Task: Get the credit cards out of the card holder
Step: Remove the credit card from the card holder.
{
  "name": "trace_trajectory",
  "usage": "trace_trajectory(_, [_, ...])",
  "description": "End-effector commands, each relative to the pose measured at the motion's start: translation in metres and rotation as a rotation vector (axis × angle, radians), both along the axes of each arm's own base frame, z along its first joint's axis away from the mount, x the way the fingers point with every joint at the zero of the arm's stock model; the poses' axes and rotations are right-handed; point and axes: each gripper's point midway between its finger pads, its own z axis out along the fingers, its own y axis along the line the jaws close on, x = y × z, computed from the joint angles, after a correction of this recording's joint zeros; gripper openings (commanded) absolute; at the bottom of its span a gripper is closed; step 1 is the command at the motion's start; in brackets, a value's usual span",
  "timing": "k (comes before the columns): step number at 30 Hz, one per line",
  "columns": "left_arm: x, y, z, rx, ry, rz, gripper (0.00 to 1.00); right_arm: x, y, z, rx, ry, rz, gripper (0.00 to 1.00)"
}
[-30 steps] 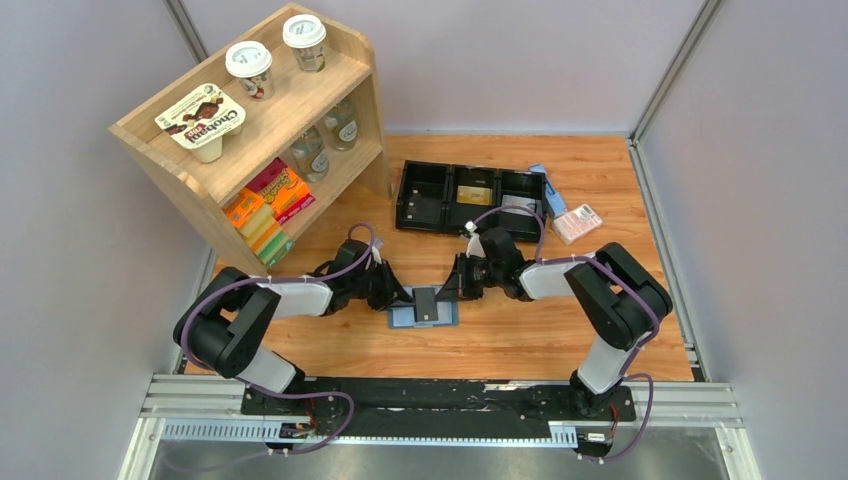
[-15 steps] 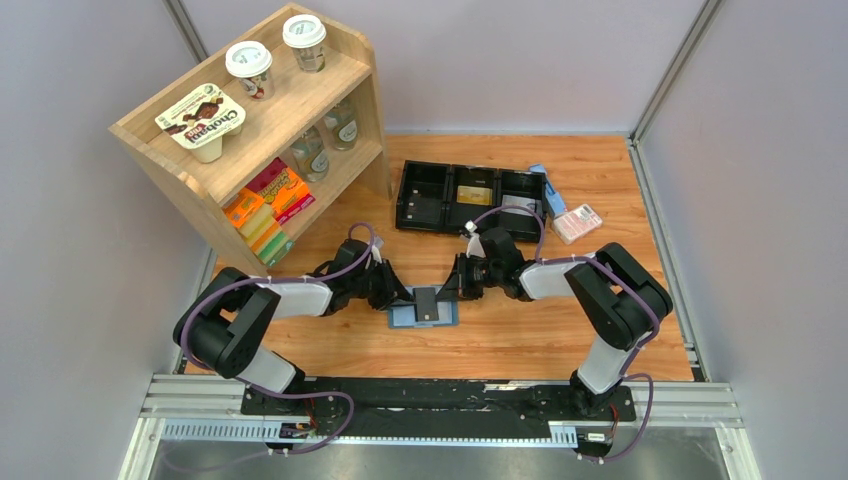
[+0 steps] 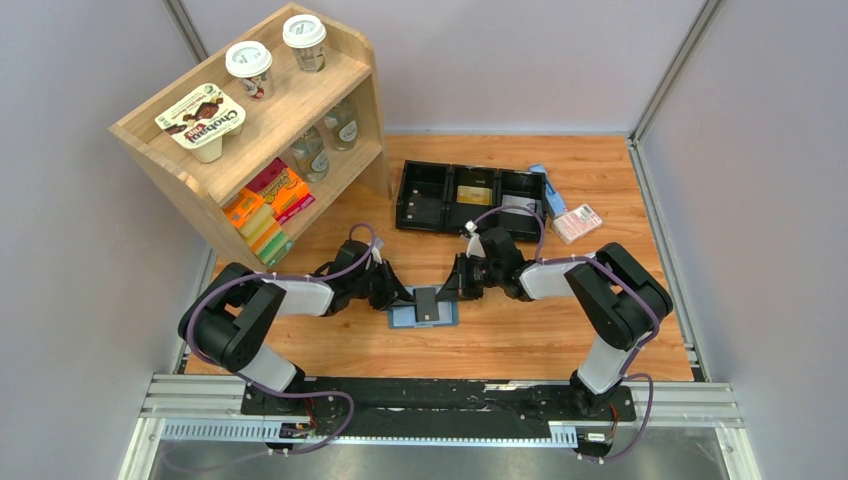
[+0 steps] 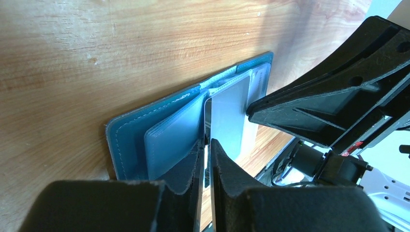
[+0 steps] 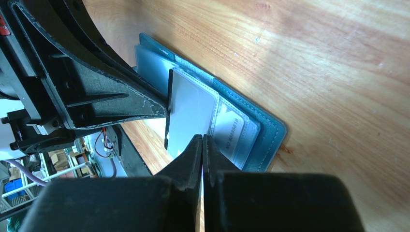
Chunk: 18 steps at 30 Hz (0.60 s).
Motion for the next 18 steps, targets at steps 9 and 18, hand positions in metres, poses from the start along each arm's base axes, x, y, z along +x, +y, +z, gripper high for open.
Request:
trace_trajectory(9, [0.001,-0.001,-0.002,-0.016,0.012,0.008,0.22,0.001,-0.011,-0.011,-0.060,-0.005,-0.032,0.02])
trace_trajectory(18, [0.000,0.001,-0.006,0.002,0.022,0.007,0.27,0.000,-0.011,-0.011,-0.059,-0.005,-0.029,0.02])
